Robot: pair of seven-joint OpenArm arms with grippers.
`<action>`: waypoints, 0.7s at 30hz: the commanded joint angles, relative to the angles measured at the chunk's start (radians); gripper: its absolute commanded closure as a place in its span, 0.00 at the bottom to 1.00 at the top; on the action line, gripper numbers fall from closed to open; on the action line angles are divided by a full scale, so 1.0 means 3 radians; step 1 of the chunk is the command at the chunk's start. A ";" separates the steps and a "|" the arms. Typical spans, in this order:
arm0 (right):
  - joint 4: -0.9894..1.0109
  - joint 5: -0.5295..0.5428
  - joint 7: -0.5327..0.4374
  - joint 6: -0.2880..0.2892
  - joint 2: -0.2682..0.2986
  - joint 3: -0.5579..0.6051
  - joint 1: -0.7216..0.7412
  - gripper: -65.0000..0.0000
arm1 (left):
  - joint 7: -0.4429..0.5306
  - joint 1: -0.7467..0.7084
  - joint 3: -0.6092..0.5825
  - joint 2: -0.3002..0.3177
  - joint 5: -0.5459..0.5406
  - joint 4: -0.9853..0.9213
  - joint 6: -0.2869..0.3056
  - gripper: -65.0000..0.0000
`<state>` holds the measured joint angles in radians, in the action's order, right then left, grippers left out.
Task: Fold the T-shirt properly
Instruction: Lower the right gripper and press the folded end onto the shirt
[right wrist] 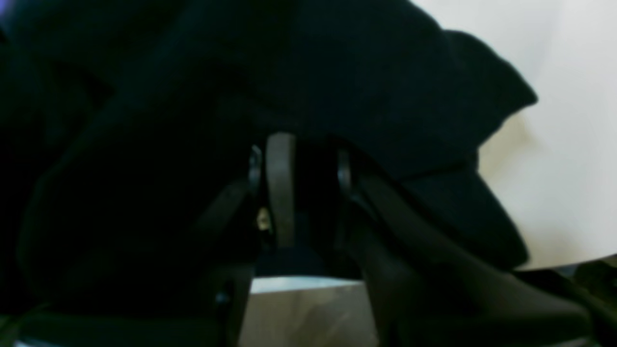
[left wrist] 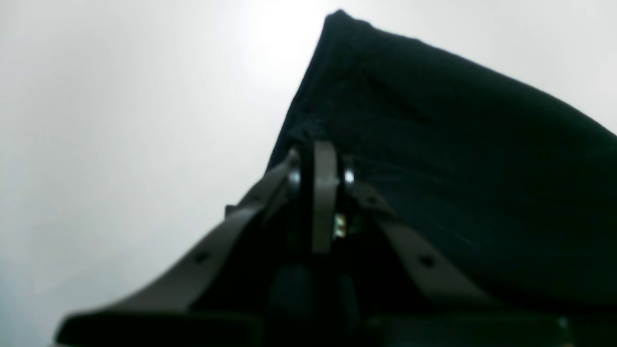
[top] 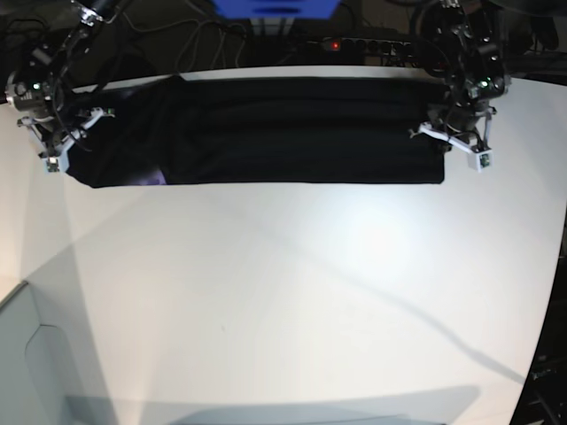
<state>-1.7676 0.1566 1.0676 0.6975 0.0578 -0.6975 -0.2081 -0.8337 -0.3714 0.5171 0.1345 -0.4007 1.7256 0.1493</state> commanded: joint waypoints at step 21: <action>0.0770 0.0018 -0.0288 0.0002 0.0444 -0.0153 0.0149 0.81 | 0.0163 -0.0120 0.0059 0.0040 -0.0027 0.0265 -0.0004 0.99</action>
<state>-1.5330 0.2081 0.9421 0.7006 0.1802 -0.7376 -0.1558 -0.8043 -0.4004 0.5240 0.1337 -0.4145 1.7844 0.1532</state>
